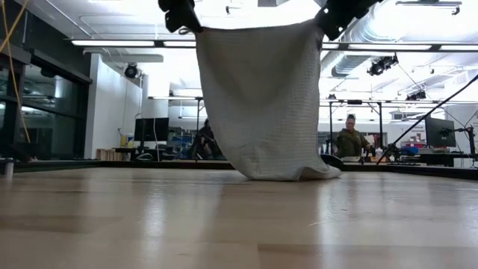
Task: Fold microfiber towels
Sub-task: Fold the gray towel on the table
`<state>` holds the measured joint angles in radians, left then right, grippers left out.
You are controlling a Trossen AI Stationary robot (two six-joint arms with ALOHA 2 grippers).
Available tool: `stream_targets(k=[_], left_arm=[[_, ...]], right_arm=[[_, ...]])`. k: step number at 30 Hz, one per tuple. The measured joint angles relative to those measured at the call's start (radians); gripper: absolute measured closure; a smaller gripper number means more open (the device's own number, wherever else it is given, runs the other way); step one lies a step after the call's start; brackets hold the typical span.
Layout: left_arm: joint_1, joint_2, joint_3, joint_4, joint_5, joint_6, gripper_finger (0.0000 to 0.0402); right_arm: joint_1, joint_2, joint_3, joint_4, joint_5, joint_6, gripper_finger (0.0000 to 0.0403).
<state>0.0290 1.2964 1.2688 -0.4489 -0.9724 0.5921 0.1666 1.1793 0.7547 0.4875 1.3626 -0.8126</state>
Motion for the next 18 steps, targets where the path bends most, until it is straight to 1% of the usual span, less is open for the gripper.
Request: stream_targets(k=[9,16,18], left_arm=[[0.077,0.000,0.073,0.004,0.001,0.082,0.0401],[0.138,0.000,0.096,0.021,0.004,0.141,0.0401],[0.163,0.000,0.096,0.038,0.027,0.158,0.0401]], right_arm=[[-0.090,0.000,0.000,0.174,-0.012,-0.184,0.0399],[-0.172,0.000,0.000,0.299,-0.106,-0.290,0.0399],[-0.198,0.000,0.000,0.313,-0.135,-0.294,0.0399]])
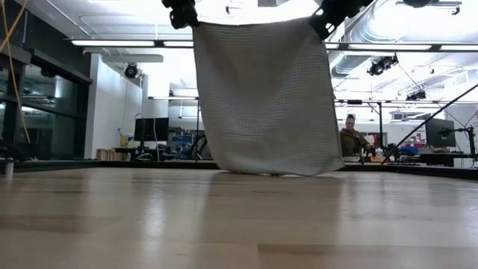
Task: Fold microfiber towels
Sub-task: Fold the gray towel on the table
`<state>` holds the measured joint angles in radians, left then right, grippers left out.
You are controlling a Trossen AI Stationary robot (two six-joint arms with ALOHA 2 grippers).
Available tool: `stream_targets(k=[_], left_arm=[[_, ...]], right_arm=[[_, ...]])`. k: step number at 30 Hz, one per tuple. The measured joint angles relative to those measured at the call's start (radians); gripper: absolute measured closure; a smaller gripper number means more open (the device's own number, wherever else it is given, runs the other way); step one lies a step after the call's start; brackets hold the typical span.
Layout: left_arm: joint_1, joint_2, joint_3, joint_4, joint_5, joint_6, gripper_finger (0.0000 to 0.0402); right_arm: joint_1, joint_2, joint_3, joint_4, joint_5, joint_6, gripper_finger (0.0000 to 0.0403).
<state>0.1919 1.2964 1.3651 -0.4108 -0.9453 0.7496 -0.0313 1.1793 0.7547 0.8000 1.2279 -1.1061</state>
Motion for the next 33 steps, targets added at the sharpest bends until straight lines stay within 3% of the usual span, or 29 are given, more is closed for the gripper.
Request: stream_targets(k=[7,14,33], left_arm=[[0.076,0.000,0.000,0.035,0.046,0.024,0.0401],[0.076,0.000,0.000,0.133,0.046,0.116,0.0401],[0.076,-0.003,0.009,0.125,0.018,0.163,0.0401]], right_arm=[[-0.088,0.000,0.000,0.002,-0.099,0.001,0.0399],[-0.143,-0.004,0.000,0.115,-0.182,-0.006,0.0399],[-0.117,-0.023,0.000,0.118,-0.182,-0.050,0.0399]])
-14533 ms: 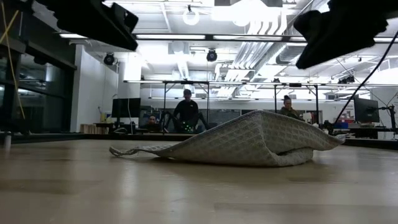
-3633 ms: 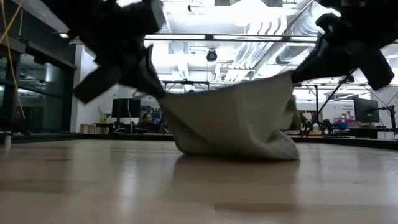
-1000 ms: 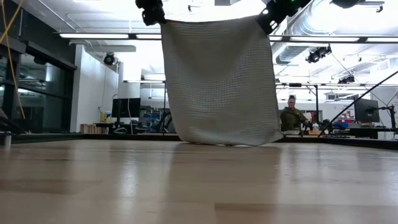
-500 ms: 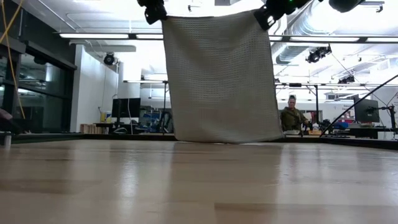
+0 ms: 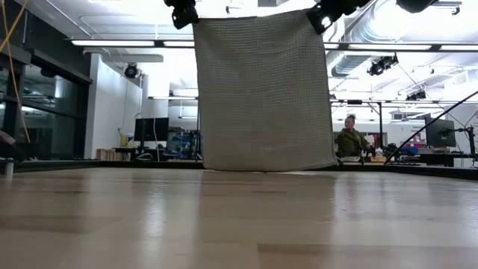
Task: Fold microfiber towels
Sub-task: Fold the gray towel on the table
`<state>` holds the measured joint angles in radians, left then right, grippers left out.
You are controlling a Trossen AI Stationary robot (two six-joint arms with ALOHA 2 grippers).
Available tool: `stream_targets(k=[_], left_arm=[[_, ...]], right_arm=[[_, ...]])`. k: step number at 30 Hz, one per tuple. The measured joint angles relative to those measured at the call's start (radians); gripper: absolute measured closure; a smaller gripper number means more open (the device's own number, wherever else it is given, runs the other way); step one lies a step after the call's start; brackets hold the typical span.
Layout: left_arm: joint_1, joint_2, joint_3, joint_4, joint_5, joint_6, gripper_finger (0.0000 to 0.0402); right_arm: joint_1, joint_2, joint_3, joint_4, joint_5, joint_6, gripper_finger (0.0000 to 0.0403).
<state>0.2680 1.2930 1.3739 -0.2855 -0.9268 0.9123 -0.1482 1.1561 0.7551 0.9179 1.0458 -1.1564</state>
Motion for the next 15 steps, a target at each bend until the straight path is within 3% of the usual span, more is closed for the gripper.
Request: stream_targets(k=[9,15], left_arm=[[0.007,0.000,0.000,-0.002,0.038,0.026,0.0401],[0.114,0.000,0.000,0.003,0.118,0.026,0.0401]], right_arm=[[-0.055,0.000,0.000,-0.007,-0.018,0.001,0.0399],[-0.111,0.000,0.000,-0.029,-0.098,0.033,0.0399]])
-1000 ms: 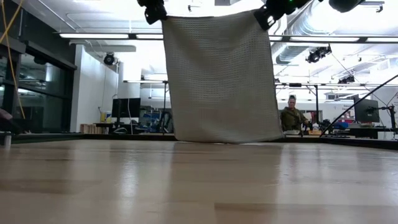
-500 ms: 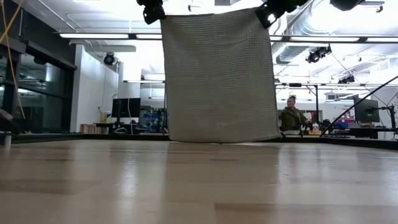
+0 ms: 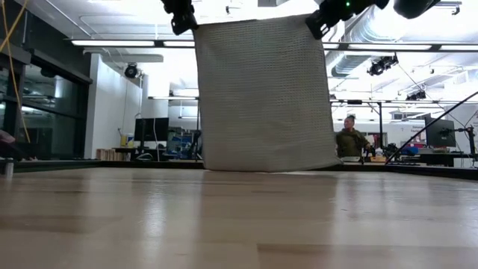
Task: Fold microfiber towels
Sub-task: Fold the gray towel on the table
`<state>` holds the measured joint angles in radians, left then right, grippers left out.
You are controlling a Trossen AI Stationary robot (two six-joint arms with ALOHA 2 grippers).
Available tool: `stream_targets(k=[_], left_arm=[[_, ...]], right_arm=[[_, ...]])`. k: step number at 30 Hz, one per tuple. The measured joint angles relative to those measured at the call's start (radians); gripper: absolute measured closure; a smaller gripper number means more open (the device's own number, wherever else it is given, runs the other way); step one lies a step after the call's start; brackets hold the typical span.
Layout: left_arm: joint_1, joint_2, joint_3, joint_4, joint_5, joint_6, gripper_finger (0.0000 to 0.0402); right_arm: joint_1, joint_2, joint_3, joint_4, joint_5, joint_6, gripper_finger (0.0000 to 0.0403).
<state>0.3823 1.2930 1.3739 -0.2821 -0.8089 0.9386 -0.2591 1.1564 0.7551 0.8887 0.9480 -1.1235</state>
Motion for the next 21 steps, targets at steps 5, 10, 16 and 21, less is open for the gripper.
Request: stream_targets(k=[5,10,16,21], left_arm=[[0.064,0.000,0.000,0.037,0.050,0.000,0.0401],[0.069,0.000,0.000,0.084,0.049,0.025,0.0401],[0.012,0.000,0.000,-0.014,0.040,0.013,0.0401],[-0.078,-0.001,-0.058,-0.060,-0.035,-0.042,0.0401]], right_arm=[[-0.043,0.002,0.000,-0.016,-0.081,0.047,0.0399],[-0.062,0.002,0.000,-0.012,-0.121,0.081,0.0399],[-0.017,0.000,0.000,-0.074,-0.096,0.099,0.0399],[0.075,0.000,0.000,-0.246,-0.041,0.205,0.0399]])
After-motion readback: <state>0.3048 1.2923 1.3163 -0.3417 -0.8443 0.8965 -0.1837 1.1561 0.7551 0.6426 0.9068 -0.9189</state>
